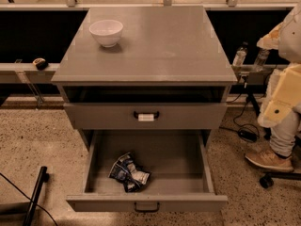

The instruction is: Pick blue chip bag from middle drawer and place on counter

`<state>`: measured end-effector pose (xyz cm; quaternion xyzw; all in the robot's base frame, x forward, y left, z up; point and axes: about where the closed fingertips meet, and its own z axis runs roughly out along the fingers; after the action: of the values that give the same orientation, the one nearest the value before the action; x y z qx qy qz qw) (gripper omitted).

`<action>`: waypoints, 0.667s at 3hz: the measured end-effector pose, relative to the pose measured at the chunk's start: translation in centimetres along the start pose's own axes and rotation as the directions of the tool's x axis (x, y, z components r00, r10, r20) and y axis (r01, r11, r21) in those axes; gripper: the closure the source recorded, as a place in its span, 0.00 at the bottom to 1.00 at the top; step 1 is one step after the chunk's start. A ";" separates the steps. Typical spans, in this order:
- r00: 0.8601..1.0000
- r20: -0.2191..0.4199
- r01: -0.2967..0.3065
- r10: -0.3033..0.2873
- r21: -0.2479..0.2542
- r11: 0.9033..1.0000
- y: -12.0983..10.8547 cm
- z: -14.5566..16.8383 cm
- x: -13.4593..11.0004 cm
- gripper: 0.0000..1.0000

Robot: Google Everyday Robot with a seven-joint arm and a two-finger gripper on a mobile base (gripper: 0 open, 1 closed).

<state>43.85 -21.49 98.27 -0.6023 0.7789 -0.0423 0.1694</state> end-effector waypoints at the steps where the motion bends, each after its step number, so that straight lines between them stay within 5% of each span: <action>1: 1.000 0.000 0.000 0.000 0.000 1.000 0.0 0.0 0.0 0.00; 2: 1.000 0.019 0.001 -0.001 0.000 1.000 0.3 3.1 -0.3 0.00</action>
Offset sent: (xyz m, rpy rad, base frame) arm 0.0288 0.0263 -0.1128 0.0632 -0.0037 0.0221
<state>44.61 -20.73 95.29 -0.6031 0.7770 -0.0368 0.1768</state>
